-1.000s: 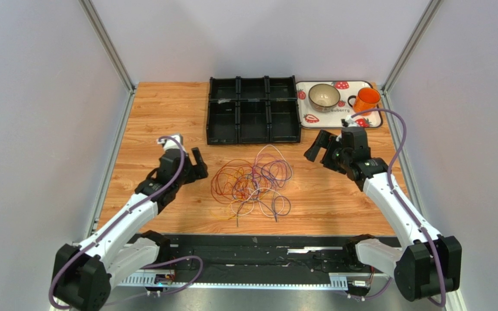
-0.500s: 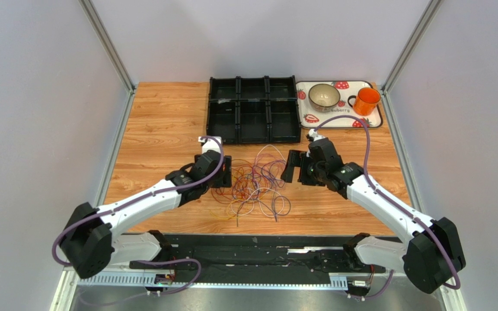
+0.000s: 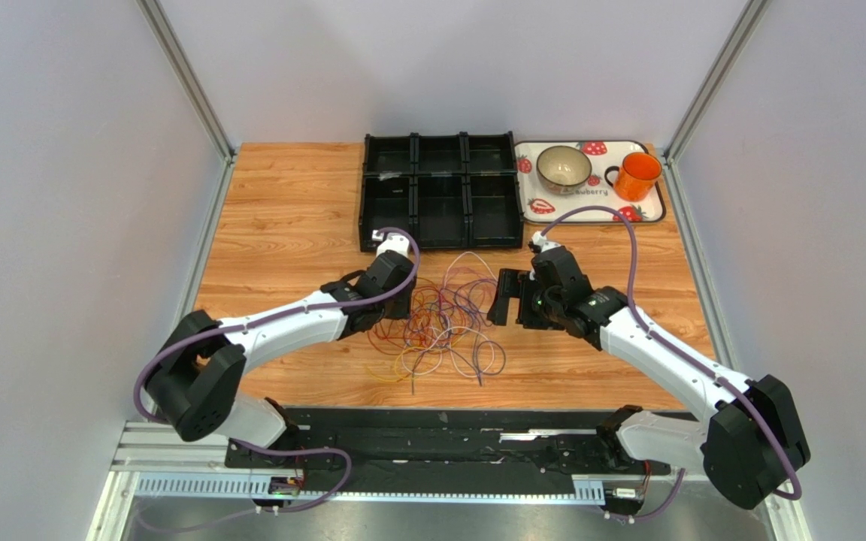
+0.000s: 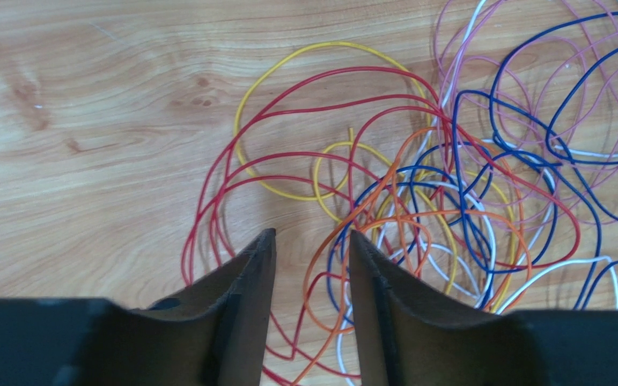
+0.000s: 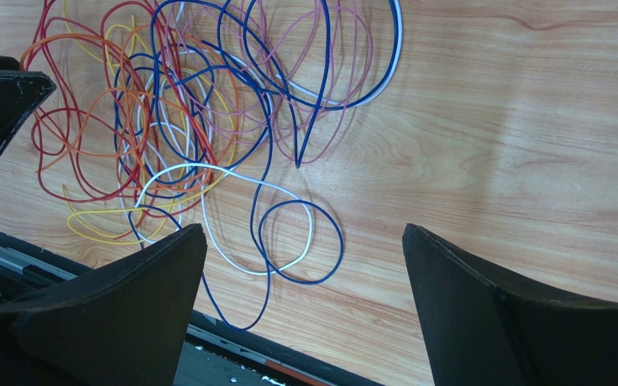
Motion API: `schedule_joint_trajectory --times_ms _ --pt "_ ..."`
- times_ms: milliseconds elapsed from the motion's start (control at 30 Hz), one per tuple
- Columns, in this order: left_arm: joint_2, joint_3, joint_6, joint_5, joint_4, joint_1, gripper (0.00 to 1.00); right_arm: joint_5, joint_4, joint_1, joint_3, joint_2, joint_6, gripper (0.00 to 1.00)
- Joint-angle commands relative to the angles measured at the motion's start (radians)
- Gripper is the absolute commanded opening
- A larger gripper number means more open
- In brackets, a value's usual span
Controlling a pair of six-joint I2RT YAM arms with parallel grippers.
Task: Untangle the cables
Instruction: Untie the cable.
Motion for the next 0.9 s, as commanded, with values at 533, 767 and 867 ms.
schedule_joint_trajectory --times_ms 533,767,867 --pt "-0.133 0.766 0.177 0.207 -0.327 -0.07 0.0 0.081 -0.012 0.005 0.051 -0.004 -0.027 0.97" --pt "-0.185 0.516 0.112 0.273 -0.225 -0.099 0.0 0.148 -0.066 0.003 0.062 -0.052 -0.05 0.97" --pt "-0.199 0.352 0.062 0.327 -0.134 -0.099 0.0 0.162 -0.076 0.005 0.061 -0.076 -0.051 0.98"
